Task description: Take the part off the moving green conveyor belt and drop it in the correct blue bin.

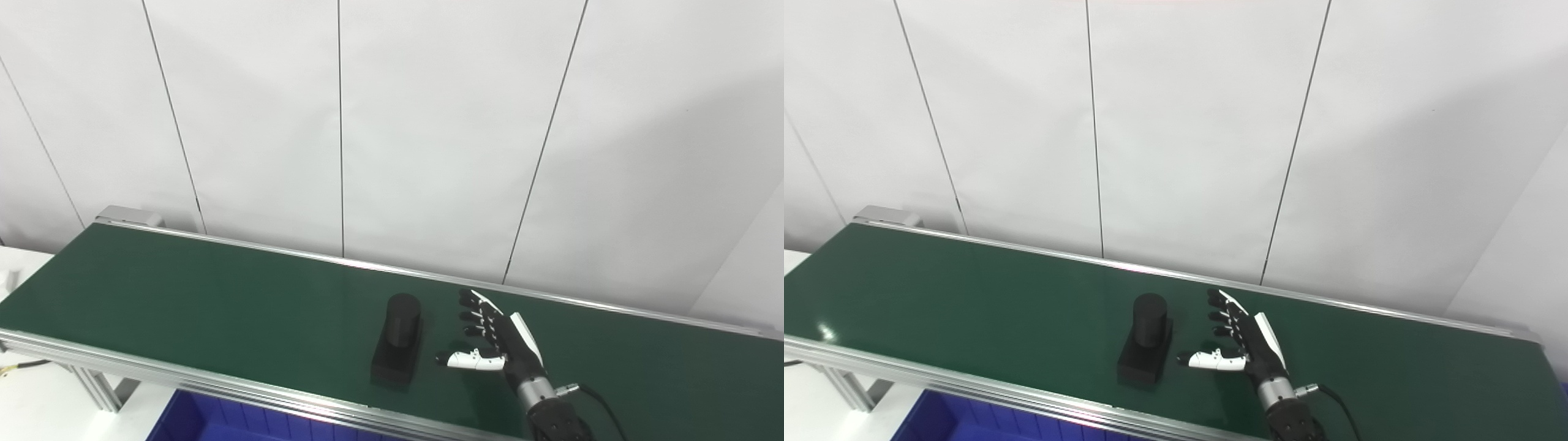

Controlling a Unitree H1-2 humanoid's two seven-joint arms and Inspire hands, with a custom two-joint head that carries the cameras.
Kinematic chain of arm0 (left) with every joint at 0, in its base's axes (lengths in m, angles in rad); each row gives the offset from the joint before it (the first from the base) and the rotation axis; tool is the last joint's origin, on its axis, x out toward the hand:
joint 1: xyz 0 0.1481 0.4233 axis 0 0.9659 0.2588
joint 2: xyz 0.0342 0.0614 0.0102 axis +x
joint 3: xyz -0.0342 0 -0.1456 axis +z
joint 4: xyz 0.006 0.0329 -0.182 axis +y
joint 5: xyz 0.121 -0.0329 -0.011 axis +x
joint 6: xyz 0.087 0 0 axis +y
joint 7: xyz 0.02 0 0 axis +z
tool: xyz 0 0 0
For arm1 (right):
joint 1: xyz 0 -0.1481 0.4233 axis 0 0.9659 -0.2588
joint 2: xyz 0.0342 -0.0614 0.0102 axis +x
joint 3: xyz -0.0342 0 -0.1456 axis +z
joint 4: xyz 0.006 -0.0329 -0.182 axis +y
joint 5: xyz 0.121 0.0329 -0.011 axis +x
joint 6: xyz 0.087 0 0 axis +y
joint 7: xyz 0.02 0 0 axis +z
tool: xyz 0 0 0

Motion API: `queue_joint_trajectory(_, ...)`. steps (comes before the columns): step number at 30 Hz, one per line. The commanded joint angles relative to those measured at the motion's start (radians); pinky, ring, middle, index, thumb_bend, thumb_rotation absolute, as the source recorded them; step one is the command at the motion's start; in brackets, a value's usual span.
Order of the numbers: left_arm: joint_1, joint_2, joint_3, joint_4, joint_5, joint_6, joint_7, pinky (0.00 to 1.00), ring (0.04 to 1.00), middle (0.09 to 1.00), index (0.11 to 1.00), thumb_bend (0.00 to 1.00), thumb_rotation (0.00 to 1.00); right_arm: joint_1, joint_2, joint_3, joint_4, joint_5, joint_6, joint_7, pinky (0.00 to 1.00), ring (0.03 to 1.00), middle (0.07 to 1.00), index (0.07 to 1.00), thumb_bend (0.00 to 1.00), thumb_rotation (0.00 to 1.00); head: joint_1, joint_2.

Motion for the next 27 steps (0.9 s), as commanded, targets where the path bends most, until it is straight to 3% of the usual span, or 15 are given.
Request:
queue_joint_trajectory(1,-0.008,-0.01,0.001,-0.032,0.009,-0.03,0.006,0.69,0.766,0.805,0.805,0.94,0.23,-0.058,0.008,-0.005,-0.032,0.001,-0.005,-0.021,0.75,0.829,0.892,0.884,0.95,0.23,0.0,0.002)
queue_joint_trajectory(9,-0.009,-0.01,-0.002,-0.031,0.008,-0.03,0.008,0.68,0.758,0.799,0.804,0.93,0.21,-0.074,0.004,-0.001,-0.034,-0.007,-0.002,-0.032,0.77,0.827,0.885,0.881,0.97,0.23,0.009,0.003)
queue_joint_trajectory(18,-0.008,-0.011,-0.005,-0.033,0.009,-0.03,0.01,0.68,0.755,0.795,0.806,0.92,0.21,-0.087,-0.008,0.027,-0.046,-0.048,0.081,-0.022,0.76,0.856,0.902,0.877,1.0,0.24,0.016,0.005)
queue_joint_trajectory(27,-0.005,-0.013,-0.004,-0.041,0.01,-0.03,0.007,0.7,0.757,0.794,0.806,0.92,0.2,-0.083,-0.008,0.038,-0.051,-0.064,0.116,-0.041,0.72,0.832,0.894,0.871,1.0,0.27,0.018,0.01)
